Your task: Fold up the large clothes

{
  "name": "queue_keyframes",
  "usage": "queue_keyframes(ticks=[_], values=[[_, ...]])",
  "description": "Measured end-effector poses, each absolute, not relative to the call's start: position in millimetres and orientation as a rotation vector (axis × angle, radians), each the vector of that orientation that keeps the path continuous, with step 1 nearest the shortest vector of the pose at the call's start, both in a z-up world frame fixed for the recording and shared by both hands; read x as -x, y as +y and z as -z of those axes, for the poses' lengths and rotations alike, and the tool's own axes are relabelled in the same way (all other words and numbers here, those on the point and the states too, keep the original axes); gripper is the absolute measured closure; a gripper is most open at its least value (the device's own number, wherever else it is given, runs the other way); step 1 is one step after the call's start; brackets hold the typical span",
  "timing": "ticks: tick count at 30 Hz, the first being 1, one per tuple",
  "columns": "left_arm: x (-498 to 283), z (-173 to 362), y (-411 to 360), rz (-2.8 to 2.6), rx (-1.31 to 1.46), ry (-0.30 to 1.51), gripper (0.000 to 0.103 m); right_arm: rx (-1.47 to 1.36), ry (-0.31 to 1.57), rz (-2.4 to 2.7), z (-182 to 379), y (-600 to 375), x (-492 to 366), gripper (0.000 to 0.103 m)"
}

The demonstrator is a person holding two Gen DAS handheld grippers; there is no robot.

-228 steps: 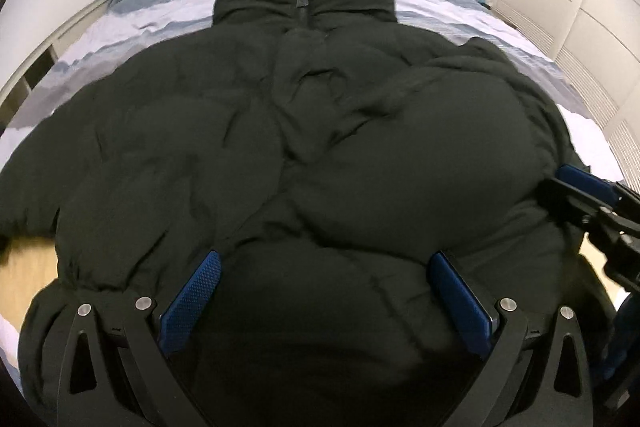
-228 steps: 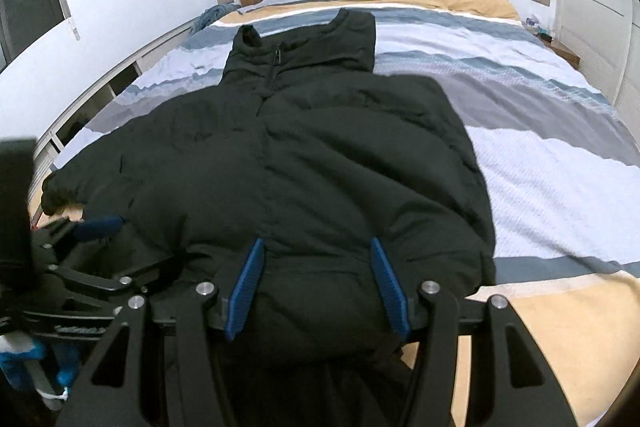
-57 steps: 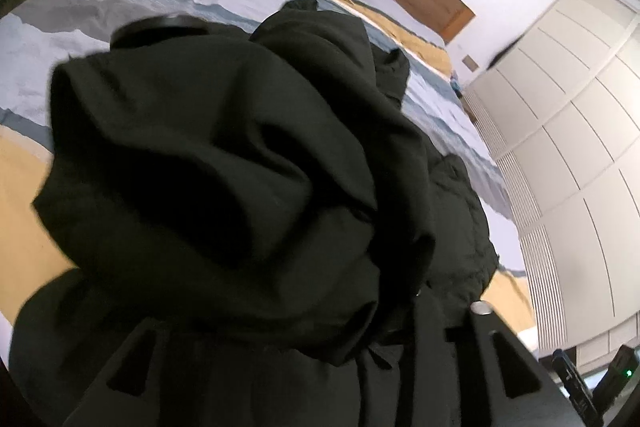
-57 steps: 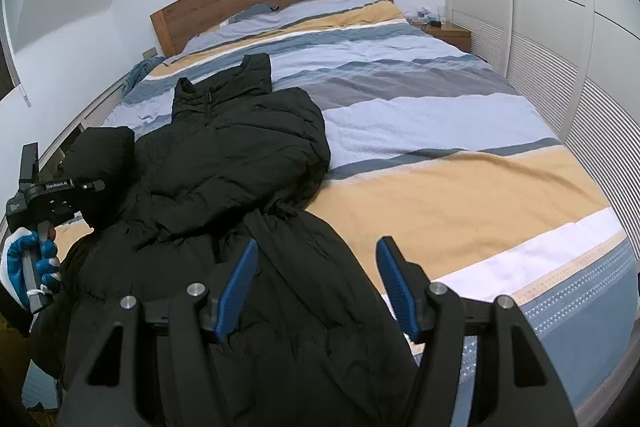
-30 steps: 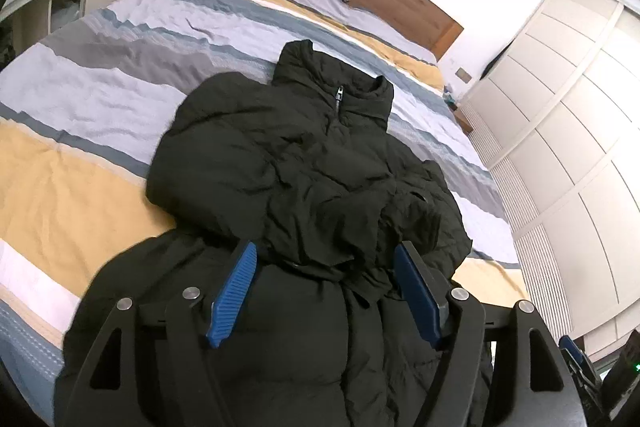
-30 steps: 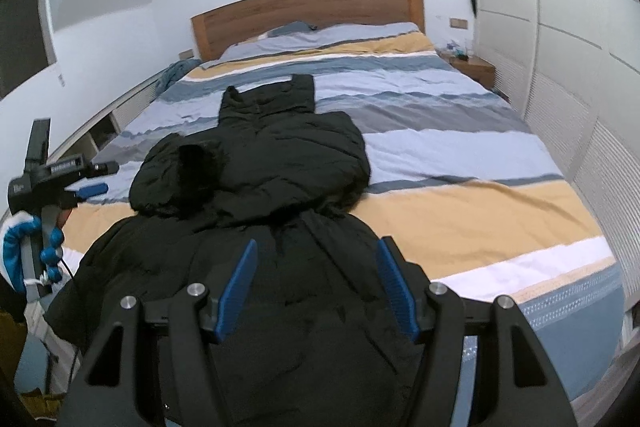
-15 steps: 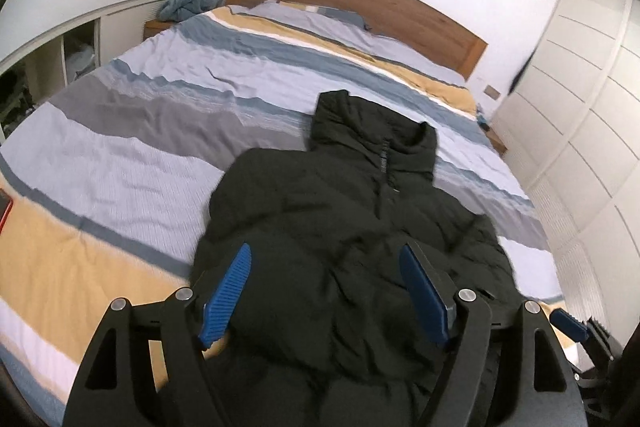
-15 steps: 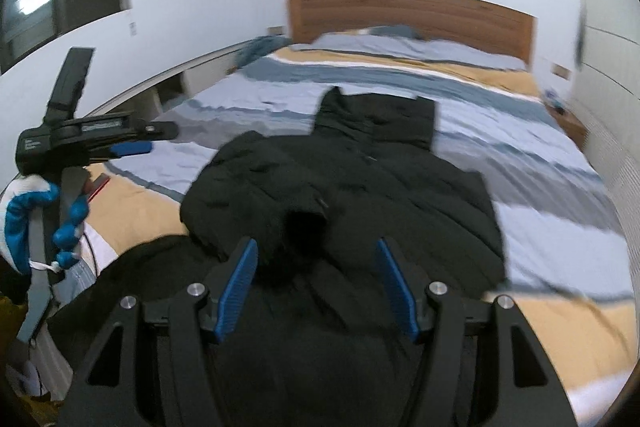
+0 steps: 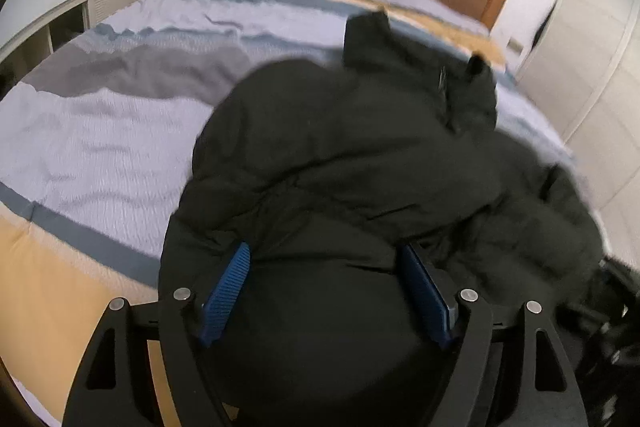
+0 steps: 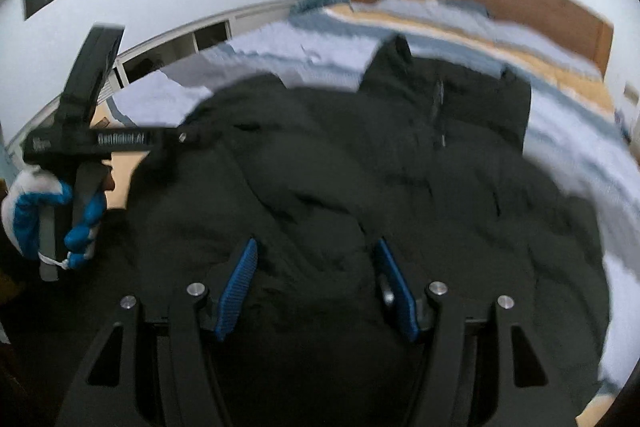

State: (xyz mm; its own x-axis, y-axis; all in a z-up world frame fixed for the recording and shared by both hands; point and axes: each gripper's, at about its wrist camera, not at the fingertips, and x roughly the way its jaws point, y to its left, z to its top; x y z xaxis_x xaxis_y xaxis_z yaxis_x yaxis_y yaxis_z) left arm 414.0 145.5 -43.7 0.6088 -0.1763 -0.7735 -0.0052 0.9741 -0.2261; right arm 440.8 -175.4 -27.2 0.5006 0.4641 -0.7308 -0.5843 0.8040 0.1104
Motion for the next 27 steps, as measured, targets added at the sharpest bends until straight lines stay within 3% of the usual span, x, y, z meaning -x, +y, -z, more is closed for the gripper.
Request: queue_keyframes(ticks=[7, 14, 20, 27], values=[[-418.8, 38.9, 140.6, 0.08, 0.159, 1.059, 0.025, 0.168, 0.997, -0.623, 32.3, -188.5, -439.3, 0.043], [-425.3, -3.2, 130.4, 0.087, 0.137, 1.11, 0.025, 0.207, 1.152, -0.546, 10.9, -196.5, -441.8, 0.043], [-430.7, -0.3, 104.7, 0.108, 0.127, 1.137, 0.025, 0.205, 1.138, -0.524, -10.6, -200.3, -452.4, 0.043], [-422.2, 16.1, 85.3, 0.034, 0.046, 1.167, 0.025, 0.292, 1.204, -0.525, 15.0, -197.7, -459.0, 0.043]])
